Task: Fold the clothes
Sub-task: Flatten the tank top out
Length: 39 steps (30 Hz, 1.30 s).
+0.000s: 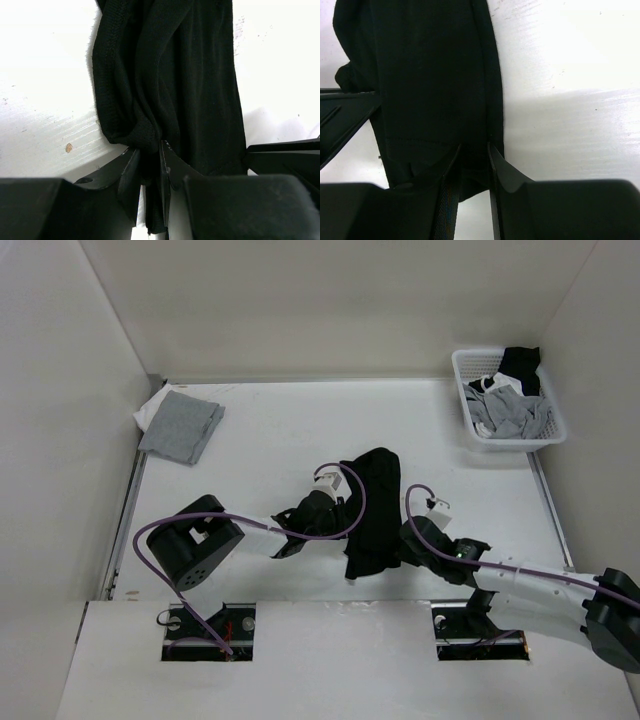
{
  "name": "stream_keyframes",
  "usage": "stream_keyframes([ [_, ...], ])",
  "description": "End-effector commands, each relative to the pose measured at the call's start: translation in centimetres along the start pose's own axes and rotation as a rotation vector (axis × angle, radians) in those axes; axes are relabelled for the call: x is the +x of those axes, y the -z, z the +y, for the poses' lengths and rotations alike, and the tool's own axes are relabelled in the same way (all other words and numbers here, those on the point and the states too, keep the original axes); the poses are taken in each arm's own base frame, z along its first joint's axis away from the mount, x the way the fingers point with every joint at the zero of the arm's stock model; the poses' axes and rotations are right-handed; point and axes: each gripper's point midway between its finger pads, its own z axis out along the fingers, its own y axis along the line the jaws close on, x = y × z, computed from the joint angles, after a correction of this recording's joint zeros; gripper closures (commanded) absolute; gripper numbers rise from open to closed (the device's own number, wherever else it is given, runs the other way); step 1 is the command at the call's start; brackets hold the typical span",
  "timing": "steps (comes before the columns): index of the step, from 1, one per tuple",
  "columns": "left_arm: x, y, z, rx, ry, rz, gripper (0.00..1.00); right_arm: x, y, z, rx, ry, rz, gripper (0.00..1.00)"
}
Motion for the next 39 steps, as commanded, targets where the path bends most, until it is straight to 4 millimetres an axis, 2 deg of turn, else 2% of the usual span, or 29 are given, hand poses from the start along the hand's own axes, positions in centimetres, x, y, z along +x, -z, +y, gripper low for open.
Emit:
stream_keyframes([
  [1,-1.0,-0.2,-0.4,0.007,-0.001,-0.03,0.83,-0.5,0.0,-0.4,0.019,-0.009,-0.028,0.69],
  [6,-0.9,-0.2,-0.3,0.006,-0.003,-0.027,0.83,-0.3,0.3,-0.1,-0.008,-0.017,-0.013,0.71],
  [13,-1.0,-0.2,-0.4,0.009,-0.002,-0.029,0.83,0.1,-0.1,-0.4,0.017,-0.012,0.0,0.63],
  [17,-1.0,-0.2,-0.4,0.009,0.0,-0.029,0.83,0.1,-0.1,-0.6,0.016,-0.019,-0.005,0.64],
  [20,-1.0,-0.2,-0.4,0.009,0.0,-0.029,0.83,0.4,-0.4,-0.5,0.017,-0.017,0.007,0.7],
  [22,-1.0,-0.3,-0.3,0.008,0.0,-0.028,0.84,0.5,-0.5,-0.2,0.01,-0.019,0.009,0.7],
  [25,-1.1,-0.2,-0.4,0.01,-0.002,-0.03,0.84,0.3,-0.5,0.3,-0.009,-0.028,0.006,0.82],
  [31,-1.5,-0.1,-0.1,0.003,0.003,-0.04,0.86,-0.4,0.0,0.8,-0.023,-0.019,-0.014,0.91],
  [39,-3.0,0.2,0.5,-0.007,0.033,-0.074,0.93,-3.0,1.4,2.1,-0.015,0.047,-0.084,0.98],
])
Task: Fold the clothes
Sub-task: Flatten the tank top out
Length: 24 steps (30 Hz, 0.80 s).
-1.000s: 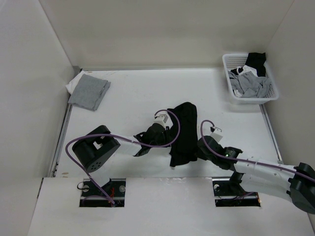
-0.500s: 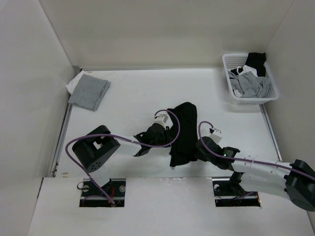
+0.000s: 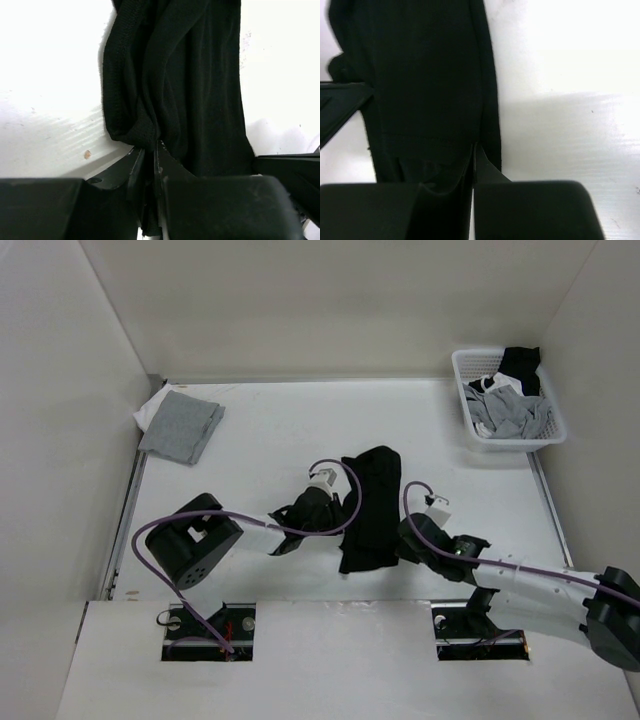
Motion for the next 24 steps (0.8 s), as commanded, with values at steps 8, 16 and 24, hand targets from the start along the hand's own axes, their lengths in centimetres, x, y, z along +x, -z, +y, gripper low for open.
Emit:
stream_keyframes([
  [8,-8.3,2.8,3.2,-0.042,0.157,-0.219,0.96,-8.0,4.4,5.1,-0.164,0.023,-0.206,0.99],
  [16,-14.1,7.0,6.5,-0.063,0.252,-0.385,0.94,-13.1,8.6,5.5,-0.274,-0.03,-0.355,1.0],
  [24,-14.5,10.6,10.6,-0.142,0.325,-0.43,0.87,-11.0,8.1,-0.4,-0.192,-0.183,-0.327,1.0],
])
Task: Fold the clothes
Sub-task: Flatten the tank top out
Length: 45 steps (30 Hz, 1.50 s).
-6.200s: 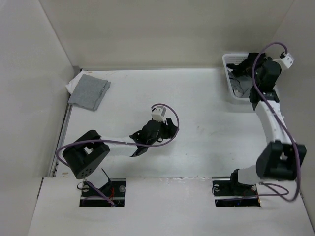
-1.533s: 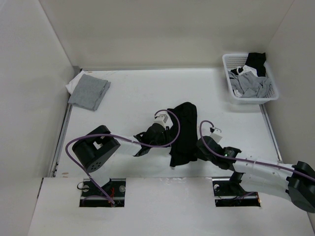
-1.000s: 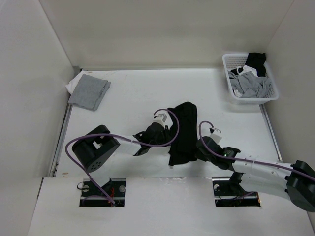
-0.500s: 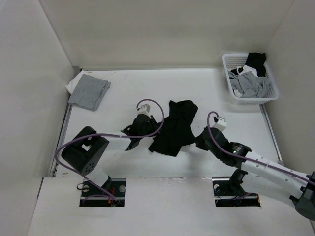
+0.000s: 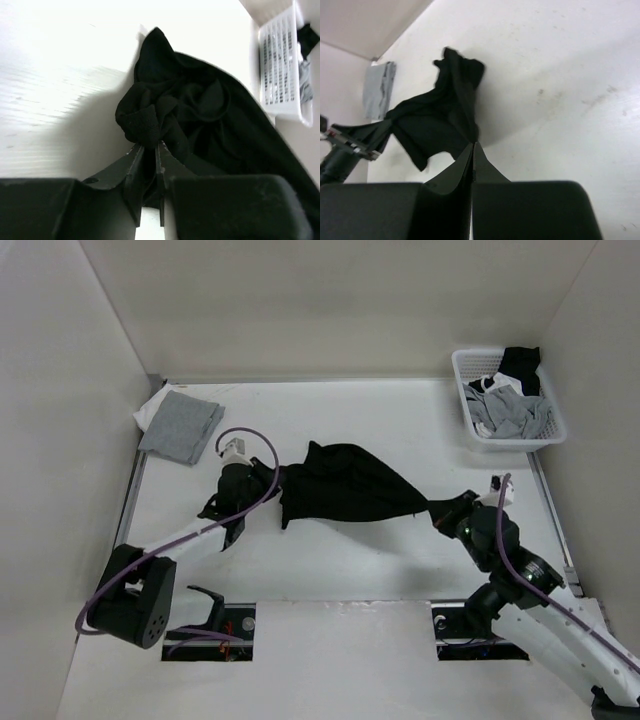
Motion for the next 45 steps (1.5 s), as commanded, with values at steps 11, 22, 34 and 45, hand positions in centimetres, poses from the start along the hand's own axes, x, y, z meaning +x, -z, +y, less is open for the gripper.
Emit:
stream_keyframes([
  [11,2.0,5.9,6.1,-0.214,-0.11,0.013,0.74,6.1,-2.7,-6.0,0.176,-0.007,0.137,1.0],
  [22,7.7,11.9,4.3,-0.398,-0.45,0.084,0.63,5.9,-4.0,-4.3,0.099,0.021,0.132,1.0],
  [34,8.8,10.3,4.8,-0.516,-0.592,0.06,0.55,6.6,-4.0,-3.9,0.046,0.027,0.145,1.0],
  [45,10.4,8.3,4.8,-0.425,-0.573,0.165,0.69,6.7,-4.0,-3.7,0.036,0.028,0.15,1.0],
])
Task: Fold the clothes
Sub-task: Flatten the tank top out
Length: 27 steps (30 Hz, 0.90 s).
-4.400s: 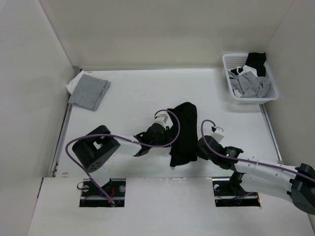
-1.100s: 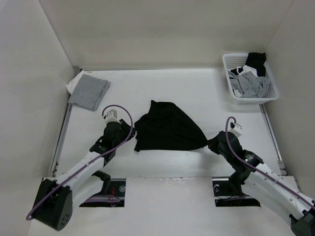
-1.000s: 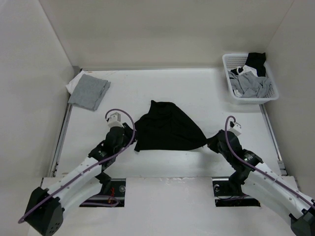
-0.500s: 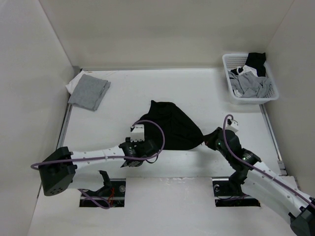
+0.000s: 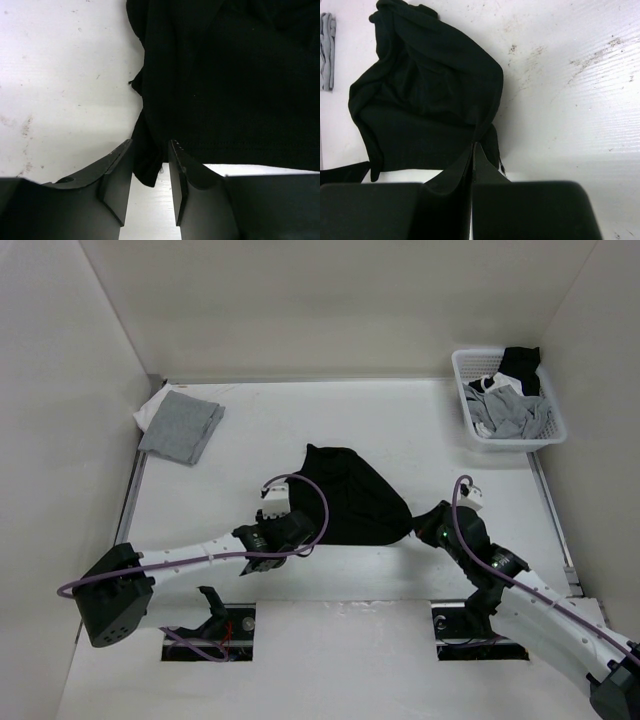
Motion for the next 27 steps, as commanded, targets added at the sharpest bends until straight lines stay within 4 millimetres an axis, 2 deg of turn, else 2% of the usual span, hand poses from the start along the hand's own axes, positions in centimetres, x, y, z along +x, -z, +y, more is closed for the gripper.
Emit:
stream_keyframes([
  [1,0.3,-0.2,-0.8,0.047,-0.013,0.016,0.7,-0.9,0.0,1.3,-0.046,-0.001,-0.032,1.0],
  [8,1.6,0.2,-0.8,0.062,-0.051,0.063,0.71,-1.0,-0.1,1.4,-0.044,0.003,-0.031,1.0],
  [17,2.2,0.3,-0.5,0.035,-0.069,0.097,0.74,-1.0,-0.1,1.3,-0.044,0.003,-0.031,1.0],
  [21,2.5,0.0,-0.3,0.014,-0.083,0.109,0.85,-1.0,0.0,1.4,-0.048,0.002,-0.034,1.0],
  [23,2.2,0.1,-0.2,0.005,-0.086,0.102,0.94,-1.1,0.0,1.5,-0.05,0.001,-0.036,1.0],
  [25,1.2,0.5,-0.5,0.019,-0.06,0.073,0.98,-1.3,0.1,1.7,-0.057,0.002,-0.039,1.0],
  [27,-1.7,2.2,-1.9,0.095,0.006,0.017,0.99,-2.2,0.5,2.8,-0.084,0.01,-0.06,1.0],
])
